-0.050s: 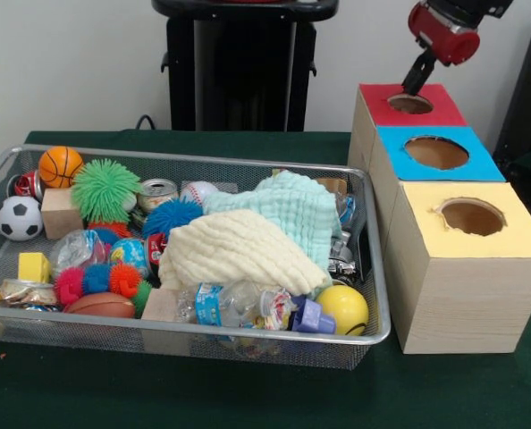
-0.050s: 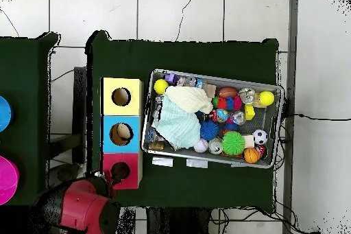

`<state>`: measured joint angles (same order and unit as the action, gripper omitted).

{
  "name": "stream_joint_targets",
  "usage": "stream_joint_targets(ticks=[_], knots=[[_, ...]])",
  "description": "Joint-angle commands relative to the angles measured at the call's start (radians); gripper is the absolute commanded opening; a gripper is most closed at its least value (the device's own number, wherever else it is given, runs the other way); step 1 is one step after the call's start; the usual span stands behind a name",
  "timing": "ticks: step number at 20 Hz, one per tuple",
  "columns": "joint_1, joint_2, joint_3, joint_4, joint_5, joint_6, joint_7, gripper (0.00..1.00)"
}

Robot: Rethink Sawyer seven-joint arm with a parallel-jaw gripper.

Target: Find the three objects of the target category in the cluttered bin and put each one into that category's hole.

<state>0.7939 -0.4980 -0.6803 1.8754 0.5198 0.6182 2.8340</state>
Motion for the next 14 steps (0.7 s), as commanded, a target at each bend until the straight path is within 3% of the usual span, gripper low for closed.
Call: stream_joint_targets(ticks=[1,3,7,10,14], knots=[[-0.011,-0.063,-0.088,-0.168,-0.154,0.296,0.028,0.0],[-0.027,-0.081,-0.094,-0.198,-0.191,0.295,-0.002,0.0],[-0.048,-0.073,-0.106,-0.214,-0.28,0.084,-0.038,0.0],[-0.098,-0.092,-0.039,-0.179,-0.321,-0.111,-0.06,0.0],[-0.177,-0.131,0.04,-0.182,-0.358,-0.191,-0.104,0.0]])
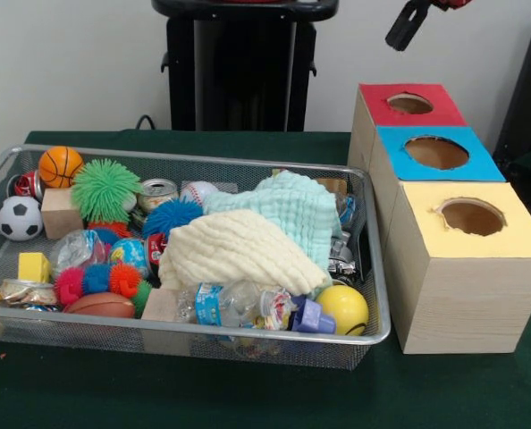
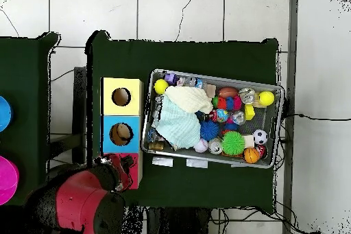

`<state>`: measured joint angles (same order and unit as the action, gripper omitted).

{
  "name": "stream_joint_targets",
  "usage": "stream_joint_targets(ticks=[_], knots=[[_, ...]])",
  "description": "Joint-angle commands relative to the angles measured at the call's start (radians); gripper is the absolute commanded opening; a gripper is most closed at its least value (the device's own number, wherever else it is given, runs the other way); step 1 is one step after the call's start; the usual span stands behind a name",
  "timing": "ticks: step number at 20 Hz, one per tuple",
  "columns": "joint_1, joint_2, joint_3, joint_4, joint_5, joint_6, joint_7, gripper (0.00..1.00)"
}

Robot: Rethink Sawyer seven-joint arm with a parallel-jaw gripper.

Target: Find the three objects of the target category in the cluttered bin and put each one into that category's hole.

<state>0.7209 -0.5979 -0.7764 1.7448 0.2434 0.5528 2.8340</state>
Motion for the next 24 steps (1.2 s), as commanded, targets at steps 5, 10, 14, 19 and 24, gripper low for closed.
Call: stream_joint_targets(ticks=[5,10,14,19,24], knots=[[-0.221,-0.062,0.25,-0.1,-0.145,-0.12,-0.207,0.0],[-0.336,-0.035,0.365,-0.213,-0.245,-0.107,-0.302,0.0],[-0.401,-0.021,0.446,-0.267,-0.316,-0.1,-0.326,0.0],[-0.439,-0.012,0.51,-0.284,-0.379,-0.139,-0.274,0.0],[-0.482,0.008,0.563,-0.299,-0.437,-0.181,-0.236,0.0]])
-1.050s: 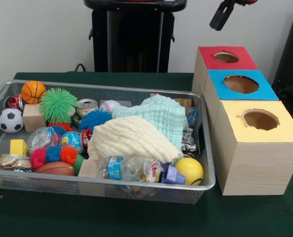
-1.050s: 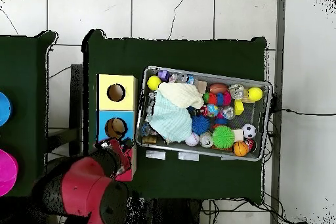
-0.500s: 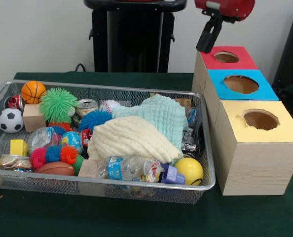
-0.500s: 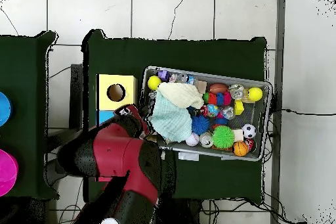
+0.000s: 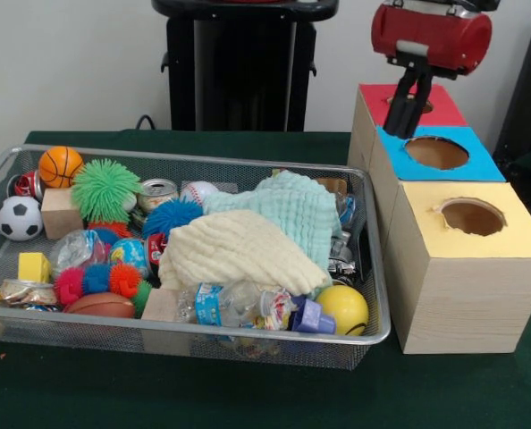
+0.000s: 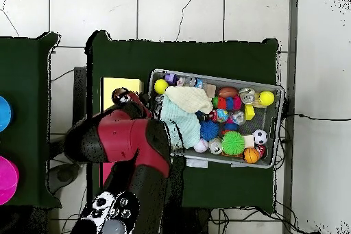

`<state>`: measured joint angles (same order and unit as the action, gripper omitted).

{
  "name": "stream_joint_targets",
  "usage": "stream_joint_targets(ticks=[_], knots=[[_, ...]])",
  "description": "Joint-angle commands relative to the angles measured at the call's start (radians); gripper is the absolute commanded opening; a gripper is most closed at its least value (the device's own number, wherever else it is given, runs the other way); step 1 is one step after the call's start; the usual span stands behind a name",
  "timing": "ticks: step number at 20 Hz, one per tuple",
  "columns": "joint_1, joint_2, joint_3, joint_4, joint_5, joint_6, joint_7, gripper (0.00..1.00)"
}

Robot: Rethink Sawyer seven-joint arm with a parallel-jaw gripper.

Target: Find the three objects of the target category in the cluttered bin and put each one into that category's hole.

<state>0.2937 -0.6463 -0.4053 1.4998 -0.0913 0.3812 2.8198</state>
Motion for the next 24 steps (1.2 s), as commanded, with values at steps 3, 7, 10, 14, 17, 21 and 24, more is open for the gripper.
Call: stream_joint_targets(ticks=[3,7,10,14,17,21,24], knots=[[-0.092,0.064,0.222,-0.068,-0.139,-0.02,-0.222,0.0],[-0.136,0.083,0.239,-0.101,-0.207,-0.03,-0.236,0.0],[-0.134,0.115,0.199,-0.132,-0.265,-0.048,-0.2,0.0],[-0.144,0.147,0.185,-0.15,-0.316,-0.083,-0.159,0.0],[-0.158,0.166,0.2,-0.135,-0.323,-0.09,-0.125,0.0],[-0.148,0.18,0.194,-0.117,-0.326,-0.045,-0.093,1.0],[-0.144,0.176,0.207,-0.081,-0.267,0.038,-0.052,1.0]])
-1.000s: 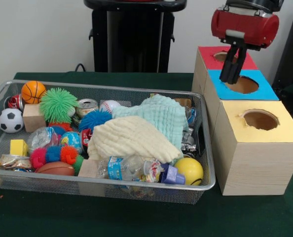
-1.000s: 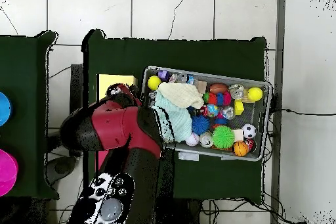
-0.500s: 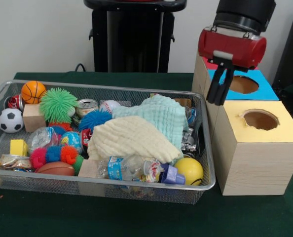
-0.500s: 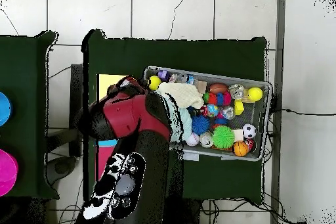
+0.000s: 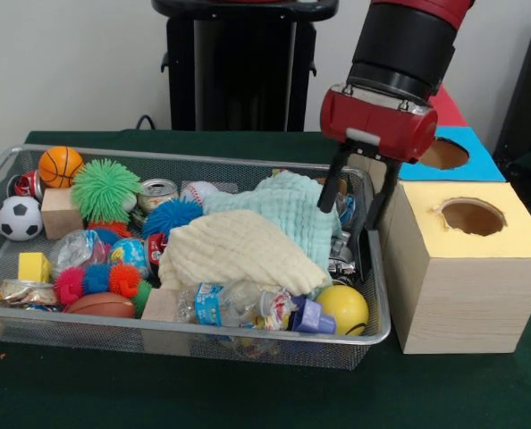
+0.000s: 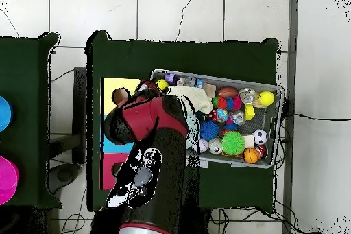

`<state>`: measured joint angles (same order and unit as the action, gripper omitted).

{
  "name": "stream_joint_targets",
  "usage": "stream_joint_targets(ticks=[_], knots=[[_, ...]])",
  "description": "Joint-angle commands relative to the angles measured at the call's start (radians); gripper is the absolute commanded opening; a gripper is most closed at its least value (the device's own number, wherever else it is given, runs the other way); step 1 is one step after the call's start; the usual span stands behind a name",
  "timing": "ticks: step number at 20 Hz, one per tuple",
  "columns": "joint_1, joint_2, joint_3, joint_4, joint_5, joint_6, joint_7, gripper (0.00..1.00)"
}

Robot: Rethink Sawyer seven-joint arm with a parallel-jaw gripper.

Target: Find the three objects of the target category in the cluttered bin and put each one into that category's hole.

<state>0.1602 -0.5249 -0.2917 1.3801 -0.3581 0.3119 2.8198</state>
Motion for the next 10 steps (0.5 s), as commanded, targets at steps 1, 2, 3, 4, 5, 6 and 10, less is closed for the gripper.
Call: stream_joint_targets(ticks=[1,2,3,4,5,6,10], knots=[[-0.003,0.057,0.089,0.047,0.009,0.111,-0.032,1.0],[0.015,0.061,0.077,0.063,0.04,0.139,0.015,1.0],[0.028,0.066,0.066,0.072,0.051,0.155,0.036,1.0],[0.032,0.077,0.069,0.087,0.08,0.203,0.056,1.0],[0.024,0.08,0.083,0.102,0.092,0.196,0.061,1.0],[0.015,0.087,0.101,0.123,0.098,0.18,0.055,1.0],[0.047,0.13,0.08,0.162,0.148,0.163,0.13,1.0]])
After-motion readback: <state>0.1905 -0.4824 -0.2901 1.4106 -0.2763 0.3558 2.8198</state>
